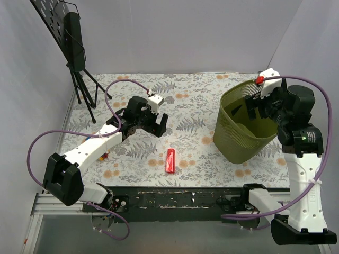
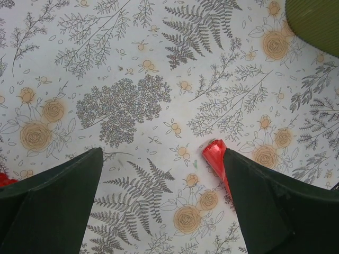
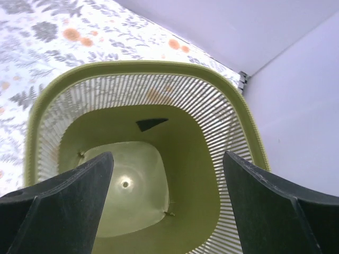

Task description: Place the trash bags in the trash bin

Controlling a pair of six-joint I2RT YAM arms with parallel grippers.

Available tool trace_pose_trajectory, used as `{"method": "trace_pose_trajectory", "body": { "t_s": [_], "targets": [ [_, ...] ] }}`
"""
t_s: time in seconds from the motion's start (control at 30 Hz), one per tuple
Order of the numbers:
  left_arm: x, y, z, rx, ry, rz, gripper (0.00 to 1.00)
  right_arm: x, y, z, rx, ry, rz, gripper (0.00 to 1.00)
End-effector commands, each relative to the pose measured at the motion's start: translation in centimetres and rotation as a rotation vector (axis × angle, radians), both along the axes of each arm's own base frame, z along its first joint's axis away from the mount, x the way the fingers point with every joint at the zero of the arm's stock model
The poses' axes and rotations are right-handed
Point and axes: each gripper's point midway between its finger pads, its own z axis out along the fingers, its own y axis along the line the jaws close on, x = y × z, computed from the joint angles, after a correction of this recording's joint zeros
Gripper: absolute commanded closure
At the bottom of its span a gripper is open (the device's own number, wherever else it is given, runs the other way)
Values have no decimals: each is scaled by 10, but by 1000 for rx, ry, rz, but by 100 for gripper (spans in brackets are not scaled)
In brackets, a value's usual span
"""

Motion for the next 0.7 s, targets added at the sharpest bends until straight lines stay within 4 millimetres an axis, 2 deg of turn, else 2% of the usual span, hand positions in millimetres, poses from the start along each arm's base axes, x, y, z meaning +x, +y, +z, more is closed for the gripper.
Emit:
{"method": "trace_pose_trajectory", "body": {
  "t_s": [0.0,0.1,0.2,0.23,0.33,0.37,0.4,0.43,0.47,0.57,0.67],
  "targets": [
    [3,-4,23,-39,-59,-14,2,-56,34,20,-9,3,251,8],
    [2,-3,15,-21,-54,-23,2,-110,63,2,6,77,475,14],
    [0,0,2,3,-35,-22,2,-153,69,-23,-12,183,573,23],
    [-1,1,-3,10,-27,-25,2,-157,64,-29,-24,193,545,27],
    [0,2,-11,18,-12,-15,2,-167,44,-38,-148,128,481,30],
    [0,1,-14,18,-6,-14,2,-167,38,-41,-201,111,471,29],
    [0,0,-16,18,0,-13,2,-166,31,-48,-234,122,448,24],
    [1,-1,-17,17,4,-15,2,-161,23,-62,-265,160,418,16],
    [1,-2,-17,16,4,-18,2,-157,17,-74,-287,201,396,13],
    [4,-4,-18,14,7,-19,2,-144,7,-91,-312,229,345,12],
    [6,-5,-18,18,8,-21,2,-130,4,-103,-320,215,323,18]
  ]
}}
